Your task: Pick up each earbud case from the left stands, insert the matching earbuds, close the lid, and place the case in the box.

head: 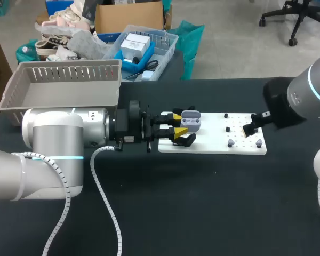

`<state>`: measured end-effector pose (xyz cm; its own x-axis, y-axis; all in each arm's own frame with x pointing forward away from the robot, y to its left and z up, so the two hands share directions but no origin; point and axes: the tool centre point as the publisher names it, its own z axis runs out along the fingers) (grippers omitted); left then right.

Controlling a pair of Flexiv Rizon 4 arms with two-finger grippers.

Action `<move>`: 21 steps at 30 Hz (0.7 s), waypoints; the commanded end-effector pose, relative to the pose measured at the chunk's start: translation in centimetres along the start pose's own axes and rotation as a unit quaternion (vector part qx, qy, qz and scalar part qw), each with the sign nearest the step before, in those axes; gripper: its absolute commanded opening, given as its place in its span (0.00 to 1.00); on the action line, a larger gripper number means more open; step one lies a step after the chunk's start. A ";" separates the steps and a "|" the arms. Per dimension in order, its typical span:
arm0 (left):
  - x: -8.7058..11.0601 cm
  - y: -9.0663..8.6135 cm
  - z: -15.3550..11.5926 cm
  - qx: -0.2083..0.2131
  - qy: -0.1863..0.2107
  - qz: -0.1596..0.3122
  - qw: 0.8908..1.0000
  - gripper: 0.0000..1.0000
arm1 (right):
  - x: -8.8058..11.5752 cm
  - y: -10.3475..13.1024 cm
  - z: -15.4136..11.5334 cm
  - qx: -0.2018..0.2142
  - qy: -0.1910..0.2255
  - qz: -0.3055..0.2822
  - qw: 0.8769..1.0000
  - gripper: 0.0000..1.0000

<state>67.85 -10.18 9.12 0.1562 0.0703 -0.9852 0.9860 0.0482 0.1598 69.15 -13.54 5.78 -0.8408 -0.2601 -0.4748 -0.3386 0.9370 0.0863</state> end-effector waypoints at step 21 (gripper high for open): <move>0.1 0.0 0.0 0.000 -0.001 0.000 1.000 0.00 | 2.8 0.5 0.5 0.185 0.042 -0.046 0.981 0.49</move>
<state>67.85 -10.18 9.12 0.1562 0.0703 -0.9852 0.9860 0.0482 0.1597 67.03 -14.09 4.12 -0.8523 -0.3537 -0.3854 -0.3655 0.9297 -0.0450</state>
